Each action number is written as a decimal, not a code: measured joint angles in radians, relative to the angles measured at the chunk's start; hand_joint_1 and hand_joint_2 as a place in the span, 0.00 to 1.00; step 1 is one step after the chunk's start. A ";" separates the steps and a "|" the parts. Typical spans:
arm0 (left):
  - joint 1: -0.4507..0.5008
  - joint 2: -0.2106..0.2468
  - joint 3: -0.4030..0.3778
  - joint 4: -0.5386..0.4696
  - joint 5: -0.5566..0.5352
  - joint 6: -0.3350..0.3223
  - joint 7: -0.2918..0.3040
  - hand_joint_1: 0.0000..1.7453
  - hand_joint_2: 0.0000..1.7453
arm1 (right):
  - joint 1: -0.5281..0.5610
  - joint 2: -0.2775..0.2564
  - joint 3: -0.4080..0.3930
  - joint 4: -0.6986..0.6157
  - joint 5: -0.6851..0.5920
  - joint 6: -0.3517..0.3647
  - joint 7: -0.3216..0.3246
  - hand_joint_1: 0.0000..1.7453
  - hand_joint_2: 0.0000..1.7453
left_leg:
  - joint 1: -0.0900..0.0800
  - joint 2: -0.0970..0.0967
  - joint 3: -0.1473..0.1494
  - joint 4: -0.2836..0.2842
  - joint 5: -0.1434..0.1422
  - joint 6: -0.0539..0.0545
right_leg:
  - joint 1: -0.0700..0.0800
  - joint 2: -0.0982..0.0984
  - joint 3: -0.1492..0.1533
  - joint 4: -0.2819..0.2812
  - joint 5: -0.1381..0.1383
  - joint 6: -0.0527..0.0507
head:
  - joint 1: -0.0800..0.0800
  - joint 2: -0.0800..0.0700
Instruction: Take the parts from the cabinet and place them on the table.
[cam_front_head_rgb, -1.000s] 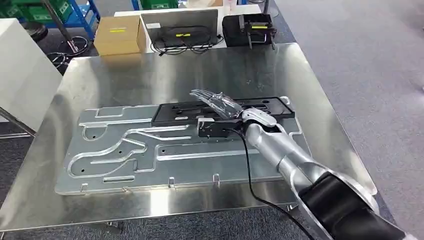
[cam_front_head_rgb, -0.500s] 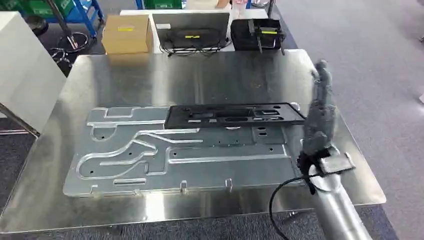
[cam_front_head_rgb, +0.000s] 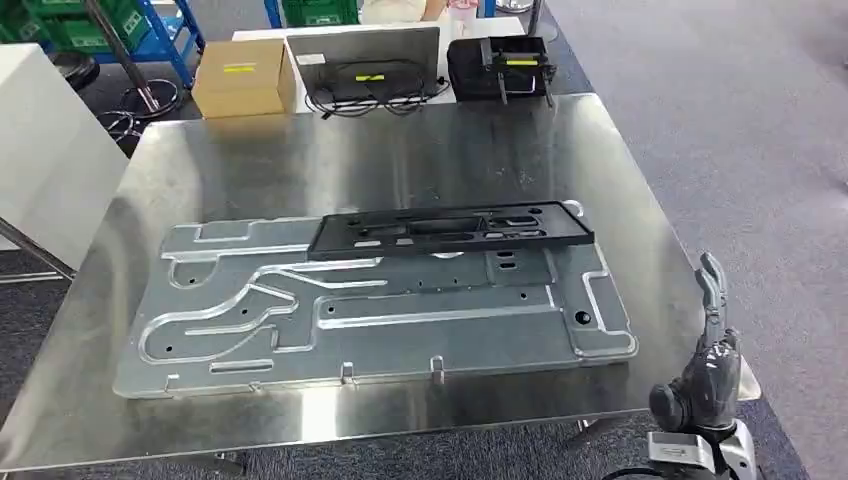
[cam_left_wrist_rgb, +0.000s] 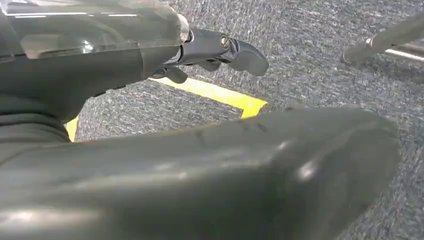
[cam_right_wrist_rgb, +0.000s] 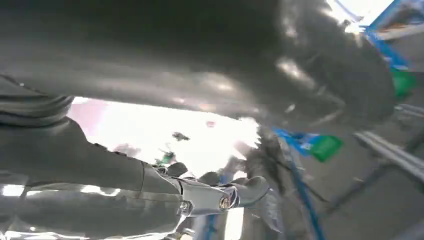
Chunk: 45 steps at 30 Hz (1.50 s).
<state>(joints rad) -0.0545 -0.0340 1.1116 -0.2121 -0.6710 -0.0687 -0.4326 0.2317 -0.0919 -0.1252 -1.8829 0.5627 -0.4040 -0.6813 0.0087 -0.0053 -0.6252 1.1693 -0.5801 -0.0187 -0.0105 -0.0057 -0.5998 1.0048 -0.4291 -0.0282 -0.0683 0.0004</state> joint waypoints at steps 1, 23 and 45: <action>0.000 0.000 0.000 0.000 -0.001 0.000 0.000 0.00 0.00 | 0.014 0.012 -0.008 0.011 0.018 0.000 0.002 0.00 0.00 | 0.000 0.000 -0.026 0.079 -0.042 -0.002 | 0.002 0.000 -0.008 0.001 0.005 -0.001 | 0.000 0.000; -0.001 -0.007 0.003 0.000 -0.066 0.012 0.019 0.00 0.00 | -0.032 0.235 -0.449 0.760 0.407 -0.041 0.001 0.00 0.00 | -0.006 0.017 0.041 -0.174 0.162 0.031 | -0.013 0.006 0.125 0.014 -0.095 0.057 | 0.001 0.000; 0.011 -0.011 0.031 0.002 -0.132 -0.027 -0.003 0.00 0.00 | -0.224 0.157 -0.820 1.615 0.647 0.242 0.694 0.00 0.00 | -0.006 0.024 0.178 -0.222 0.083 0.049 | 0.005 0.004 -0.047 0.055 -0.041 0.041 | -0.001 0.000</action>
<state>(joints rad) -0.0433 -0.0450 1.1429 -0.2106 -0.8027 -0.0961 -0.4360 0.0072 0.0652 -0.9453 -0.2681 1.2093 -0.1623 0.0124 0.0023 0.0187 -0.4470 0.9475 -0.4975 0.0307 -0.0055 -0.0016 -0.6471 1.0600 -0.4704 0.0126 -0.0690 0.0004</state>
